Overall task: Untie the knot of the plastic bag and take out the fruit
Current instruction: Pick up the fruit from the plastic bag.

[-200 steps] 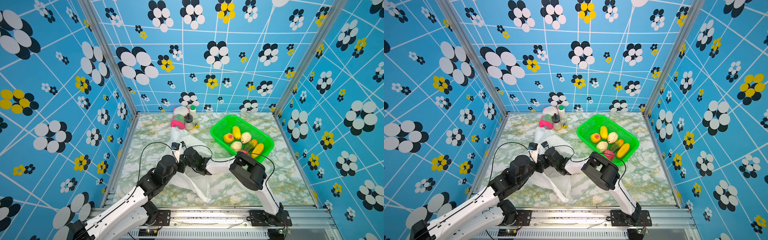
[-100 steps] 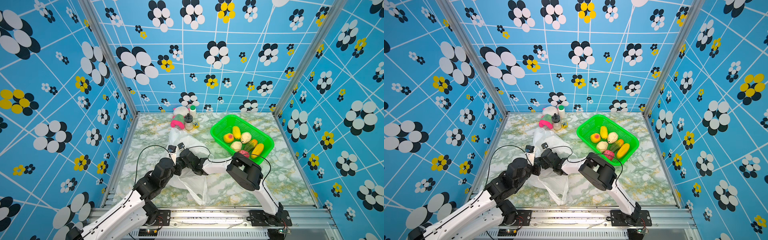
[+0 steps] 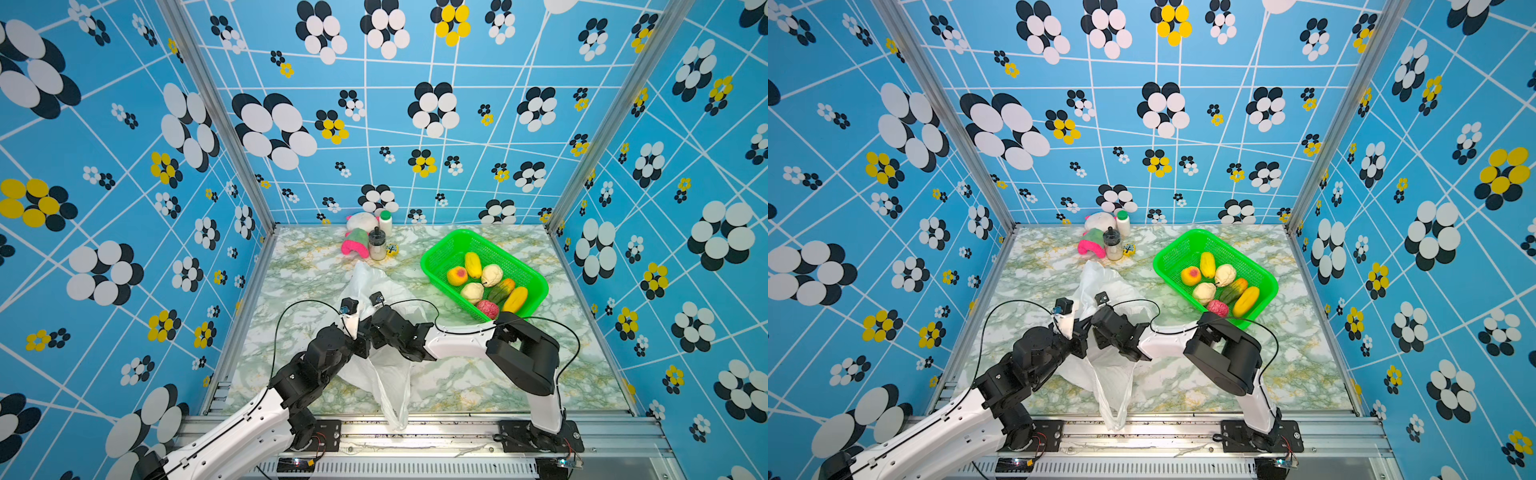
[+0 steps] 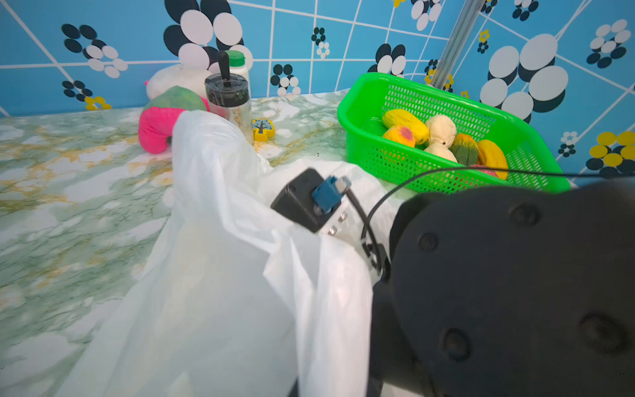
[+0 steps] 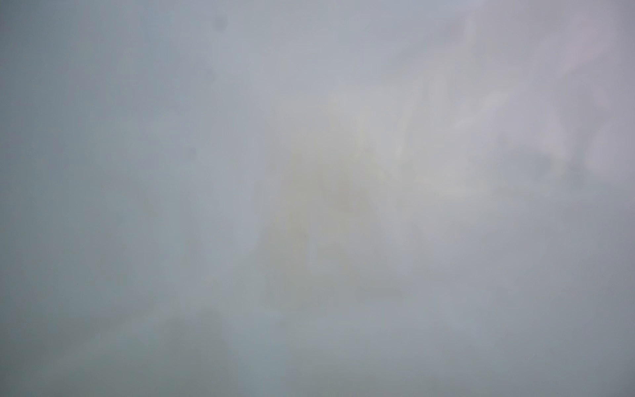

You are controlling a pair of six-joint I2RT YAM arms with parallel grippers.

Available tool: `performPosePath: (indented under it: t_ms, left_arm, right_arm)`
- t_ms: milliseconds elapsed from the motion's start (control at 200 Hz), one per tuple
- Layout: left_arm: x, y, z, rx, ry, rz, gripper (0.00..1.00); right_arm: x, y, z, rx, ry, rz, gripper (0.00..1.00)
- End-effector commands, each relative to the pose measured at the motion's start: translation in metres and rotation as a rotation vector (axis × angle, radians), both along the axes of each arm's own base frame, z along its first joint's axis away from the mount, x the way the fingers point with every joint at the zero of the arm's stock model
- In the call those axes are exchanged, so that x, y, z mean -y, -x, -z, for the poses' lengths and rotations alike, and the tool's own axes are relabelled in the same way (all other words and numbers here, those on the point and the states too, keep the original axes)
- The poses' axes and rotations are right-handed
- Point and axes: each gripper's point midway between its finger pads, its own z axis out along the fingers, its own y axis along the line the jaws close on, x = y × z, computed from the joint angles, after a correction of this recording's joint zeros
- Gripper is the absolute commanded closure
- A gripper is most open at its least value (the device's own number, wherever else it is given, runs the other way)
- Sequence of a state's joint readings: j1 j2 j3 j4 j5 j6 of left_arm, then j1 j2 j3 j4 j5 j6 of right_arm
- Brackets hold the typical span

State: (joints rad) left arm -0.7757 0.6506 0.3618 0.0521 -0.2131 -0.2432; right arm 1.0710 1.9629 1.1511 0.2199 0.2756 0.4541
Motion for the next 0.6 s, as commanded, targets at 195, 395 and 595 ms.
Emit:
performPosePath:
  t_ms: [195, 395, 595]
  left_arm:
    - [0.004, 0.003, 0.000, 0.071, 0.008, 0.028, 1.00]
    - [-0.005, -0.002, 0.002, 0.071, -0.009, -0.032, 1.00]
    - [-0.013, -0.015, -0.011, 0.051, -0.029, -0.126, 1.00]
  right_arm:
    - [0.025, 0.004, -0.040, -0.005, -0.156, 0.054, 0.76]
    - [0.028, 0.017, -0.057, -0.002, -0.202, -0.007, 0.77]
    - [0.011, 0.060, -0.056, -0.051, -0.201, -0.262, 0.78]
